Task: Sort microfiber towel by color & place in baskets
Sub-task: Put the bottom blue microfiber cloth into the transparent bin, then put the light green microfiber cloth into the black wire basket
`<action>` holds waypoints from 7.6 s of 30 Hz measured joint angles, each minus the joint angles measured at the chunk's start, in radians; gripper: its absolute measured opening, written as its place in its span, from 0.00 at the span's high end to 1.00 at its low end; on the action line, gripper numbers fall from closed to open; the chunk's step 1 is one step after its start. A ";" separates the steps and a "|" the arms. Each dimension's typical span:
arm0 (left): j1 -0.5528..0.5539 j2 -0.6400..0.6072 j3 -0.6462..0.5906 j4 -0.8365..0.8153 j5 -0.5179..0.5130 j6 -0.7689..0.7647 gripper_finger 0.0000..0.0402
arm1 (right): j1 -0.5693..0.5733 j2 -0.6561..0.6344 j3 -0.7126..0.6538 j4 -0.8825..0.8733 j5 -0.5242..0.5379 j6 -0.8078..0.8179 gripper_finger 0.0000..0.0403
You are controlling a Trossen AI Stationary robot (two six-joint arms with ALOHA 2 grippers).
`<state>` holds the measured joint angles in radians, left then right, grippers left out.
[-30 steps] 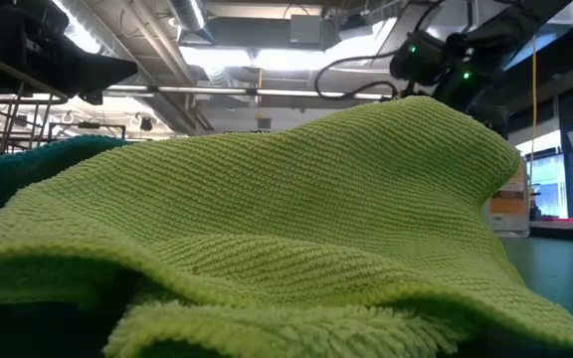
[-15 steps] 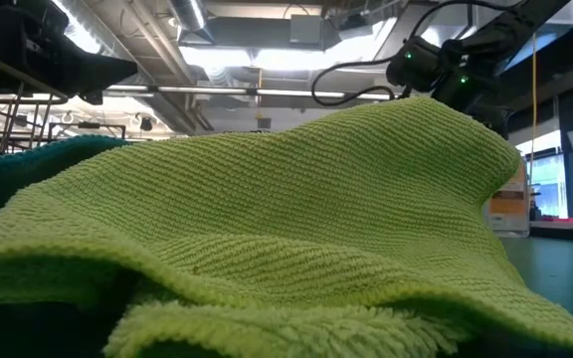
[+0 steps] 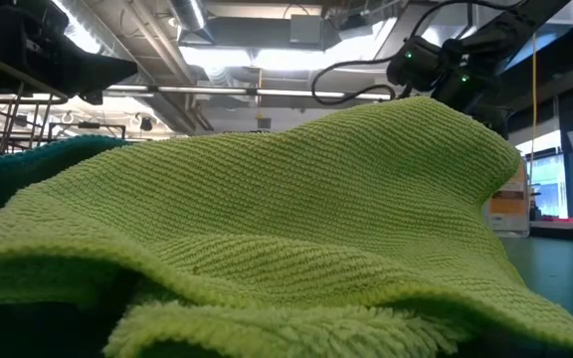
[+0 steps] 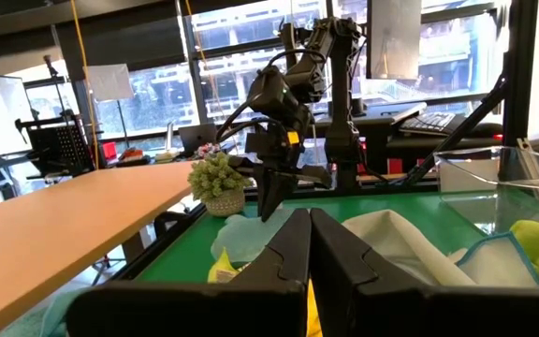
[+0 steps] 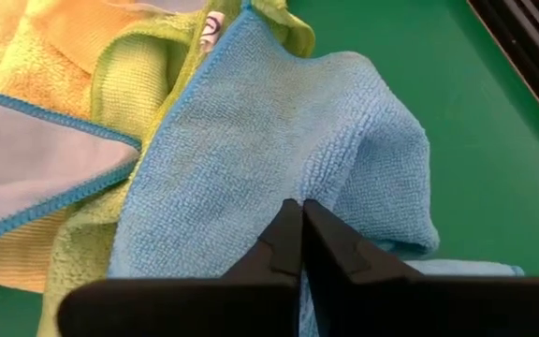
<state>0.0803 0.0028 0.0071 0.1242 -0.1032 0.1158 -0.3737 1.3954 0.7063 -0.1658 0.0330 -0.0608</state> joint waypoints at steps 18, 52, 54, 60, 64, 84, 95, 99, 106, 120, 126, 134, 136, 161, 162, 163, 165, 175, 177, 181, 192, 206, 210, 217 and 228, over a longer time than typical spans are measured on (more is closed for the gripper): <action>0.000 0.000 0.000 0.000 0.000 0.000 1.00 | 0.001 -0.033 0.354 -0.371 0.000 -0.052 1.00; 0.000 0.000 0.000 0.000 -0.041 0.000 1.00 | 0.543 -0.033 1.258 -0.946 -0.005 0.376 1.00; 0.000 0.000 0.000 0.000 -0.041 0.000 1.00 | 0.598 -0.033 1.258 -0.947 0.024 0.413 1.00; 0.000 0.000 0.000 0.000 -0.041 0.000 1.00 | 0.762 -0.032 1.258 -0.953 0.109 0.518 1.00; 0.000 0.000 0.000 0.000 -0.041 0.000 1.00 | 0.863 -0.032 1.258 -0.952 0.193 0.584 1.00; 0.000 0.000 0.000 0.000 -0.041 0.000 1.00 | 1.317 -0.033 1.257 -0.977 0.503 0.972 1.00; 0.000 0.000 0.000 0.000 -0.042 0.000 1.00 | 1.473 -0.010 1.241 -1.125 0.498 1.250 1.00; 0.000 0.000 0.000 0.000 -0.042 0.000 1.00 | 1.481 0.025 1.200 -1.142 0.492 1.311 1.00; 0.000 0.000 0.000 0.000 -0.042 0.000 1.00 | 1.480 0.107 1.144 -1.138 0.472 1.313 1.00; 0.000 0.000 0.000 0.000 -0.041 0.000 1.00 | 1.479 0.195 0.958 -1.147 0.419 1.439 1.00; 0.000 0.000 0.000 0.000 -0.041 0.000 1.00 | 1.479 0.195 0.852 -1.116 0.324 1.448 1.00; 0.000 0.000 0.000 0.000 -0.041 0.000 1.00 | 1.479 0.194 0.735 -1.054 0.324 1.448 1.00; 0.000 0.000 0.000 0.000 -0.041 0.000 1.00 | 1.479 0.194 0.712 -1.030 0.318 1.448 1.00; 0.000 0.000 0.000 0.000 -0.041 -0.009 1.00 | 1.361 0.194 0.660 -1.036 0.080 1.440 0.65; 0.000 0.000 0.000 0.000 -0.041 -0.009 1.00 | 1.357 0.194 0.660 -1.041 0.061 1.440 0.64; 0.000 0.000 0.000 0.000 -0.041 -0.009 1.00 | 1.353 0.194 0.660 -1.043 0.042 1.440 0.63; 0.000 0.000 0.000 0.000 -0.041 -0.009 1.00 | 1.352 0.194 0.660 -1.043 -0.004 1.440 0.63; 0.000 0.000 0.000 0.060 -0.036 -0.010 1.00 | 1.353 0.194 0.667 -1.055 -0.113 1.398 0.62; 0.000 0.000 0.000 0.111 -0.022 -0.010 1.00 | 1.353 0.194 0.686 -1.054 -0.104 1.366 0.62; 0.000 0.000 0.000 0.214 -0.007 -0.058 0.95 | 1.353 0.194 0.741 -1.086 -0.088 1.313 0.62; 0.000 0.015 0.004 0.309 -0.007 -0.140 0.67 | 1.347 0.193 0.927 -1.329 0.271 1.230 0.62; -0.006 0.377 0.257 0.073 0.013 -0.153 0.66 | 1.150 0.183 0.962 -1.382 0.629 0.870 0.62; -0.027 0.514 0.337 -0.013 0.014 -0.167 0.66 | 1.084 0.183 0.962 -1.380 0.630 0.779 0.62; -0.070 0.725 0.477 -0.111 0.020 -0.167 0.66 | 1.019 0.183 0.962 -1.378 0.630 0.703 0.62; -0.124 1.031 0.643 -0.384 0.025 -0.167 0.66 | 1.001 0.183 0.962 -1.365 0.629 0.682 0.62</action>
<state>-0.0438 1.0335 0.6505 -0.2598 -0.0783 -0.0509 0.6273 1.5784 1.6687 -1.5304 0.6624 0.6209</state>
